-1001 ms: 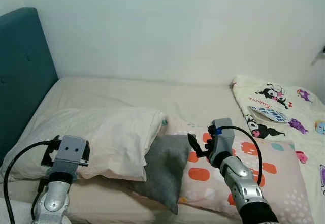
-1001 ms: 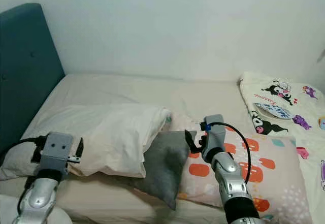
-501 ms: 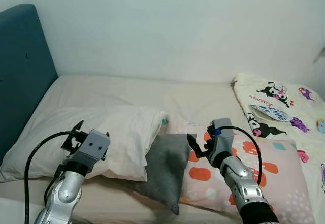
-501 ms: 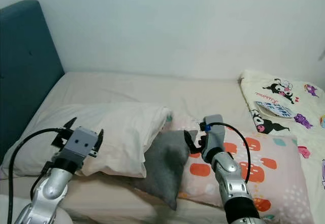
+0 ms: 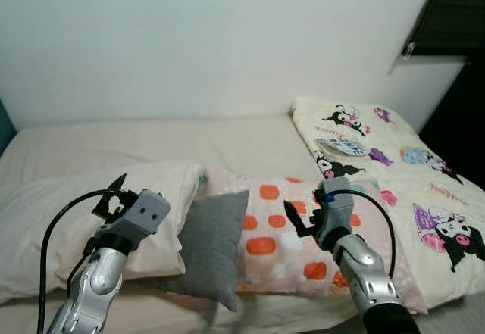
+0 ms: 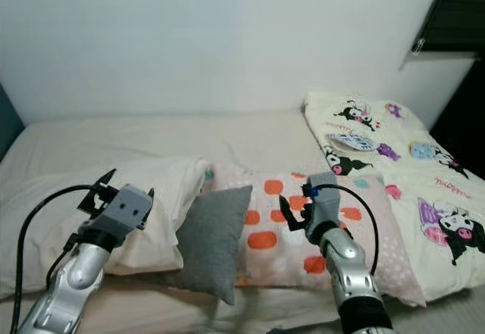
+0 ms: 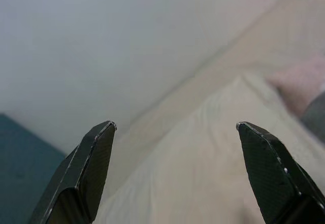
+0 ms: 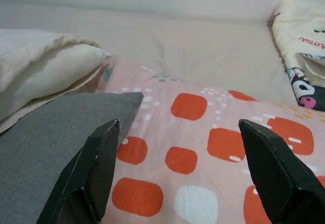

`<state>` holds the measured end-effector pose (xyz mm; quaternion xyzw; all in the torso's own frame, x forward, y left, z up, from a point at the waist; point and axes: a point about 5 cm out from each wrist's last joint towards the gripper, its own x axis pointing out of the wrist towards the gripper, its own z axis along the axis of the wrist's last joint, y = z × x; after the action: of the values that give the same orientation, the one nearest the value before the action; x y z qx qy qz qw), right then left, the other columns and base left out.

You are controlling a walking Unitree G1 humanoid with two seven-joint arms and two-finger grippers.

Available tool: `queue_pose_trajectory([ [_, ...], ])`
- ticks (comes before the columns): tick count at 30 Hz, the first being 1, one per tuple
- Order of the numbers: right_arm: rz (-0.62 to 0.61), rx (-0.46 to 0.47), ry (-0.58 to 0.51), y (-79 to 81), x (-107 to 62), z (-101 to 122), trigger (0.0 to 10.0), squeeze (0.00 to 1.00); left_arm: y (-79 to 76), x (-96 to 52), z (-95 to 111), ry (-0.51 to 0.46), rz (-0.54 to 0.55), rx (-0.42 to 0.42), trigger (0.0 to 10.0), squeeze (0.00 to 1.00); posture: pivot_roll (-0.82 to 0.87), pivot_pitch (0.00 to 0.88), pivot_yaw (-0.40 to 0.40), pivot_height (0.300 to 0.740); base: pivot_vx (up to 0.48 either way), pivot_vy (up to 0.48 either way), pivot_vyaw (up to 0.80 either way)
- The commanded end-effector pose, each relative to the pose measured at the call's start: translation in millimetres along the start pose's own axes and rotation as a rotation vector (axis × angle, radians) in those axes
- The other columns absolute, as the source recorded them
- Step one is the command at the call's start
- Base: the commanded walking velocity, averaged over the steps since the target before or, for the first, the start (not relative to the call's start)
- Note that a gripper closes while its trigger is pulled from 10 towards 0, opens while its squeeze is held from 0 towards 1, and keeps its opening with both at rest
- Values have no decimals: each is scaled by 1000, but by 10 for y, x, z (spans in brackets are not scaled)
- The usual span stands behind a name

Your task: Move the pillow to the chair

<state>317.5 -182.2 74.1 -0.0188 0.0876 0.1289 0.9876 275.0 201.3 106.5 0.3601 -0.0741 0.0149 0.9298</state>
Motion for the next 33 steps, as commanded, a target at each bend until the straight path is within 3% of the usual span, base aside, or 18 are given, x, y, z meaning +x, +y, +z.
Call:
queue_pose_trajectory([
  [1,0,-8,8,-12,-7,-9,10000,0,-9,8,-61,28,-11,50,10000,0,88,0,-97,726,0,0,0],
  [16,-46,14,68,-90,-22,-41,10000,0,-219,30,-195,91,-107,93,10000,0,68,0,-89,681,0,0,0],
  [19,-46,16,64,-93,-29,-34,10000,0,-245,-17,-207,18,-214,178,10000,0,59,0,-85,666,0,0,0],
  [22,-46,17,63,-93,-30,-31,10000,0,-246,-29,-206,-1,-244,191,10000,0,59,0,-85,661,0,0,0],
  [24,-44,26,48,-89,-32,-18,10000,0,-205,-99,-232,-33,-367,208,10000,0,65,0,-82,661,0,0,0],
  [26,-44,26,48,-89,-32,-18,10000,0,-205,-99,-232,-33,-367,208,10000,0,65,0,-82,661,0,0,0],
  [29,-39,36,42,-89,-39,-7,10000,0,-142,-222,-321,-16,-538,217,10000,0,70,0,-82,661,0,0,0],
  [30,-39,36,42,-89,-39,-7,10000,0,-142,-222,-321,-16,-538,217,10000,0,70,0,-82,661,0,0,0],
  [31,-36,38,40,-86,-46,-2,10000,0,-198,-270,-380,10,-605,225,10000,0,66,0,-81,661,0,0,0],
  [33,-37,34,41,-86,-52,-1,10000,0,-237,-275,-417,22,-615,241,10000,0,65,0,-80,661,0,0,0],
])
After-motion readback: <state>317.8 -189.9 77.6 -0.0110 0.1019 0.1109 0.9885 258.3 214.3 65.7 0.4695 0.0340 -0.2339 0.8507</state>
